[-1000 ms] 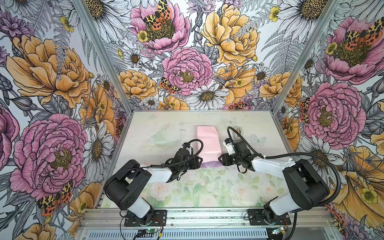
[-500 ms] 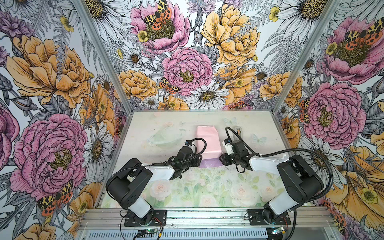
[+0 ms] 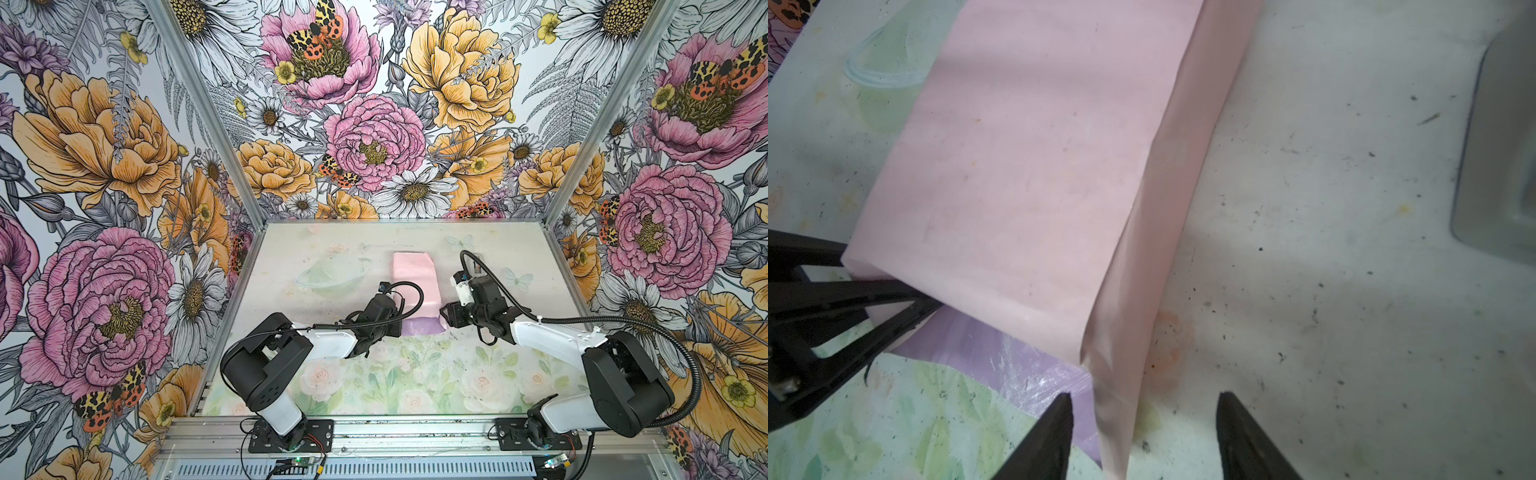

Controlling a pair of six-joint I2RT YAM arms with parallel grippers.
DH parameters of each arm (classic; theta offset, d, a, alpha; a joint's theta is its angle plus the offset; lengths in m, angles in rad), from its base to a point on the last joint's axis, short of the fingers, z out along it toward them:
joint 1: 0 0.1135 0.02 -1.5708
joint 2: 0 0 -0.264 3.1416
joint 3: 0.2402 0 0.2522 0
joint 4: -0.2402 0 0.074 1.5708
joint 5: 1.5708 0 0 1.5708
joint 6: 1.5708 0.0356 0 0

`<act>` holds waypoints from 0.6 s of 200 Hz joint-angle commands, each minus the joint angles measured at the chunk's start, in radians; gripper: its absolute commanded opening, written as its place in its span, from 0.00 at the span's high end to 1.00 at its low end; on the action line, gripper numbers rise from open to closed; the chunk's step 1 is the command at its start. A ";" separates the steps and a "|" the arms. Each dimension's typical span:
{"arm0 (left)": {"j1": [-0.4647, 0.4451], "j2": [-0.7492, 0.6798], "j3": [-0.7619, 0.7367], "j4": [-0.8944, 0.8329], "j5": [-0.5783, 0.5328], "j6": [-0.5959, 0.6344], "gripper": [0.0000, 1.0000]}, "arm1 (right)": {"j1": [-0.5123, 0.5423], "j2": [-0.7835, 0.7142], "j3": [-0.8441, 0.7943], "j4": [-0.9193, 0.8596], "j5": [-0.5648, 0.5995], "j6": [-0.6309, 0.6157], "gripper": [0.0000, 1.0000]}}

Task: Wrap the gift box in paper

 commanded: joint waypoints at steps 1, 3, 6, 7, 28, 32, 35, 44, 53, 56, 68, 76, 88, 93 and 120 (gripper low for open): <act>-0.010 0.001 0.021 -0.013 -0.032 0.027 0.71 | 0.006 0.037 0.043 -0.032 0.018 -0.019 0.46; -0.009 0.001 0.022 -0.012 -0.033 0.027 0.71 | 0.006 0.043 0.046 -0.032 0.019 -0.020 0.46; -0.011 0.001 0.022 -0.012 -0.033 0.028 0.71 | 0.006 0.051 0.051 -0.031 0.019 -0.022 0.47; -0.011 0.001 0.022 -0.012 -0.033 0.028 0.71 | 0.006 0.053 0.054 -0.032 0.020 -0.023 0.47; -0.014 0.001 0.022 -0.012 -0.033 0.030 0.72 | 0.010 0.092 0.075 -0.016 0.021 -0.029 0.51; -0.015 0.001 0.021 -0.012 -0.034 0.030 0.72 | 0.011 0.097 0.075 -0.008 0.022 -0.029 0.51; -0.015 0.001 0.022 -0.012 -0.033 0.031 0.72 | 0.011 0.099 0.074 -0.003 0.023 -0.027 0.52; -0.015 0.003 0.023 -0.012 -0.032 0.033 0.73 | 0.012 0.105 0.072 0.016 0.025 -0.023 0.54; -0.017 0.006 0.026 -0.012 -0.031 0.033 0.74 | 0.013 0.110 0.064 0.046 0.022 -0.012 0.55; -0.018 0.006 0.027 -0.012 -0.029 0.033 0.74 | 0.013 0.110 0.060 0.060 0.019 -0.007 0.56; -0.020 0.010 0.036 -0.012 -0.026 0.035 0.75 | 0.015 0.119 0.045 0.107 0.006 0.006 0.58; -0.024 0.012 0.040 -0.012 -0.029 0.037 0.75 | 0.018 0.126 0.037 0.131 0.002 0.018 0.59; -0.028 0.016 0.050 -0.011 -0.033 0.038 0.76 | 0.026 0.131 0.028 0.147 0.003 0.026 0.59; -0.030 0.018 0.054 -0.012 -0.033 0.039 0.77 | 0.029 0.132 0.026 0.148 0.011 0.028 0.58; -0.031 0.027 0.071 -0.012 -0.039 0.046 0.81 | 0.036 0.114 -0.002 0.171 0.064 0.048 0.67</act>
